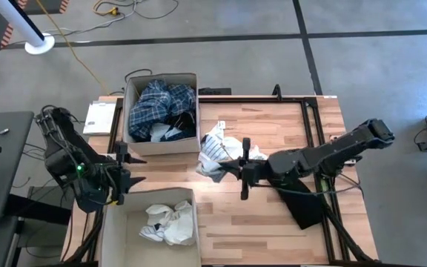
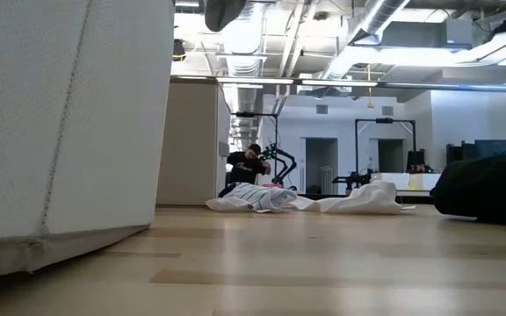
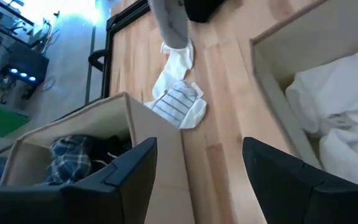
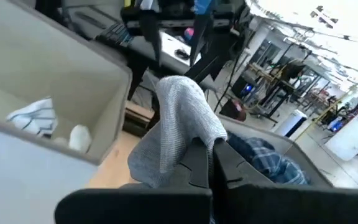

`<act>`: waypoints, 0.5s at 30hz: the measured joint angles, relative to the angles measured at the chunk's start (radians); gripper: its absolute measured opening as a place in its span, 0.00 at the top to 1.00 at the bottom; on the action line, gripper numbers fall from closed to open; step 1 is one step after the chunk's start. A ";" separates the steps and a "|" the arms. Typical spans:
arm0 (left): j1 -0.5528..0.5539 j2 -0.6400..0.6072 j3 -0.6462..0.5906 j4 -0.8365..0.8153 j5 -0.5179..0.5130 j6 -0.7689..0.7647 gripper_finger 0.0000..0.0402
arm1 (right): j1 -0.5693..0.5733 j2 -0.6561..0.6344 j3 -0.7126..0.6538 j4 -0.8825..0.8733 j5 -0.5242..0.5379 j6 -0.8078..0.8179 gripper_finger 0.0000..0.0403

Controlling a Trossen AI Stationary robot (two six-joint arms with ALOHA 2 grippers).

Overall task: Sort clothes
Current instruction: Put the gray sock into the top light brown laundry organizer

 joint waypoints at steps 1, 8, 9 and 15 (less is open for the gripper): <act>0.000 -0.003 -0.003 -0.005 -0.003 -0.002 0.42 | -0.012 0.001 0.000 0.011 -0.011 -0.004 1.00; -0.001 -0.099 -0.105 -0.010 -0.053 -0.031 0.42 | -0.116 0.001 0.000 0.127 -0.088 -0.038 1.00; -0.001 -0.120 -0.123 -0.001 -0.060 -0.038 0.42 | -0.136 0.001 0.004 0.128 -0.109 -0.037 1.00; -0.002 -0.246 -0.223 0.144 -0.064 0.001 0.42 | -0.263 0.011 0.060 0.134 -0.232 0.002 1.00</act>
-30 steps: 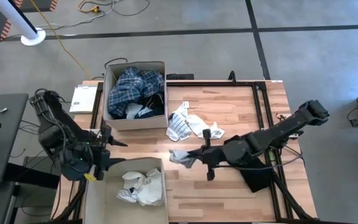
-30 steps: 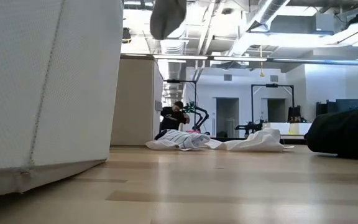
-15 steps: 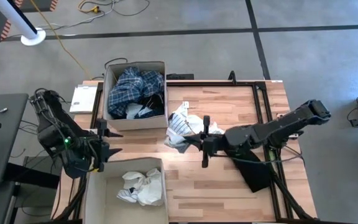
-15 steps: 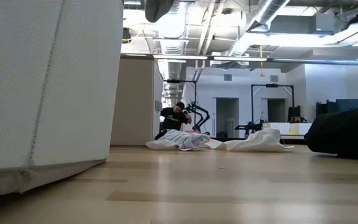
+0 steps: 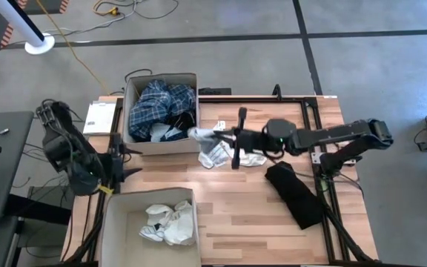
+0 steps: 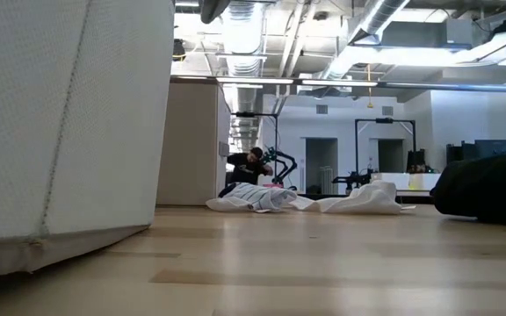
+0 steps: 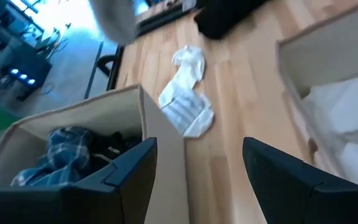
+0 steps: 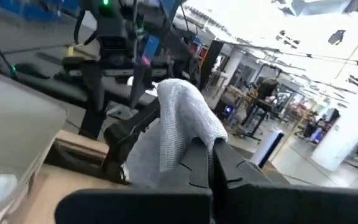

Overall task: Sort clothes
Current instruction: Put the gray sock into the top light brown laundry organizer

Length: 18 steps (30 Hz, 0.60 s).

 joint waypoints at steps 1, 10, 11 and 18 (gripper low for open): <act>-0.001 -0.021 -0.016 0.029 0.000 0.019 0.42 | -0.023 0.007 0.010 -0.002 -0.030 0.008 1.00; -0.025 -0.161 -0.140 0.226 0.024 0.161 0.42 | -0.194 0.163 0.166 0.004 -0.243 0.078 1.00; -0.029 -0.171 -0.147 0.233 0.031 0.162 0.42 | -0.209 0.185 0.187 0.000 -0.259 0.082 1.00; -0.060 -0.199 -0.181 0.288 0.080 0.137 0.42 | -0.293 0.329 0.374 -0.113 -0.317 0.110 1.00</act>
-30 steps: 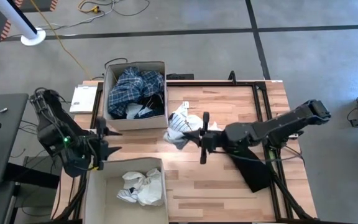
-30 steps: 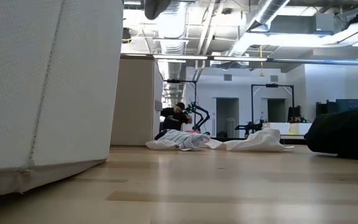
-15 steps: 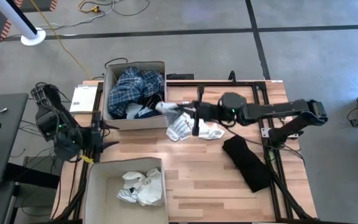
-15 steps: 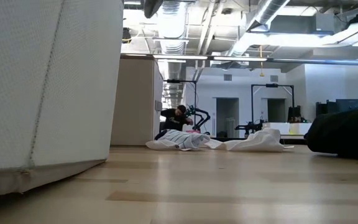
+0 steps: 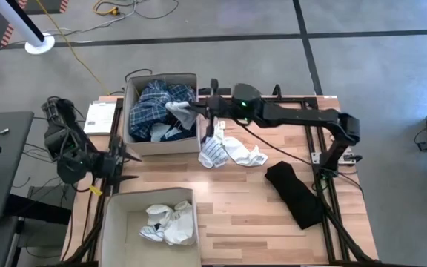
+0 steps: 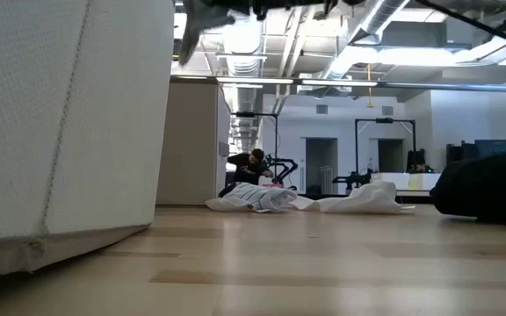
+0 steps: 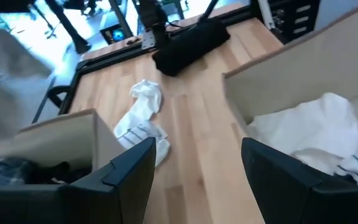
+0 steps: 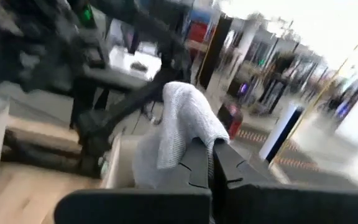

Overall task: Sort clothes
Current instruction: Put the gray sock into the top light brown laundry organizer, then put the right white sock into the bottom light brown laundry organizer

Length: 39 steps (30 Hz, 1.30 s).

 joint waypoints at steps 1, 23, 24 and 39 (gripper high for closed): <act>-0.006 0.000 -0.009 0.013 0.004 0.005 0.42 | -0.012 0.015 0.023 -0.040 -0.013 0.005 0.99; -0.054 0.048 -0.040 0.139 -0.004 0.071 0.42 | -0.085 0.145 0.223 -0.390 -0.180 0.218 0.95; -0.054 0.050 -0.040 0.152 -0.006 0.079 0.42 | -0.084 0.145 0.223 -0.393 -0.180 0.219 0.93; -0.054 0.131 -0.039 0.213 -0.006 0.078 0.42 | -0.076 0.145 0.223 -0.439 -0.180 0.236 0.55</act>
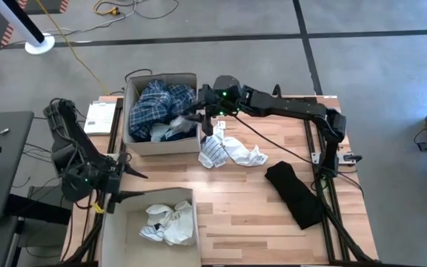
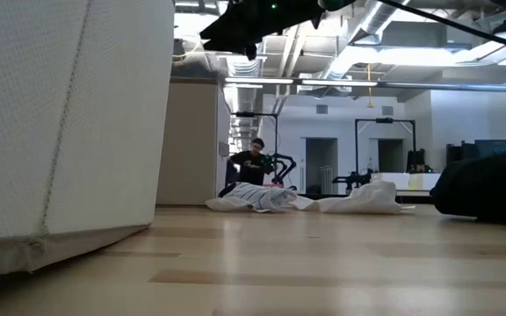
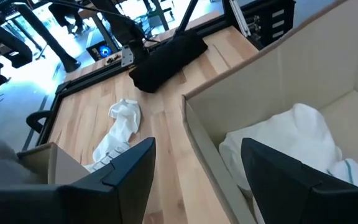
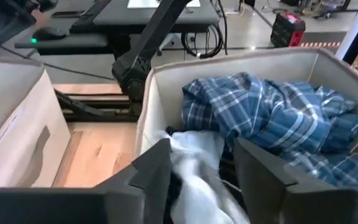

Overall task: Sort clothes
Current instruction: Put the right white sock into the bottom light brown laundry organizer

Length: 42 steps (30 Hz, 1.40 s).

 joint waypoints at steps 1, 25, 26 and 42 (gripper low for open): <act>0.000 0.006 0.000 0.001 0.000 0.000 0.42 | 0.000 0.000 0.000 -0.009 0.000 0.000 0.52; 0.000 0.041 0.001 0.070 -0.001 0.026 0.42 | -0.005 -0.193 0.013 -0.762 0.195 -0.014 0.48; 0.000 0.045 0.001 0.080 -0.001 0.035 0.42 | -0.005 -0.195 0.005 -0.804 0.196 0.003 0.48; 0.001 0.089 0.001 0.209 -0.001 0.197 0.42 | 0.037 -0.197 -0.441 -0.753 0.198 0.086 0.49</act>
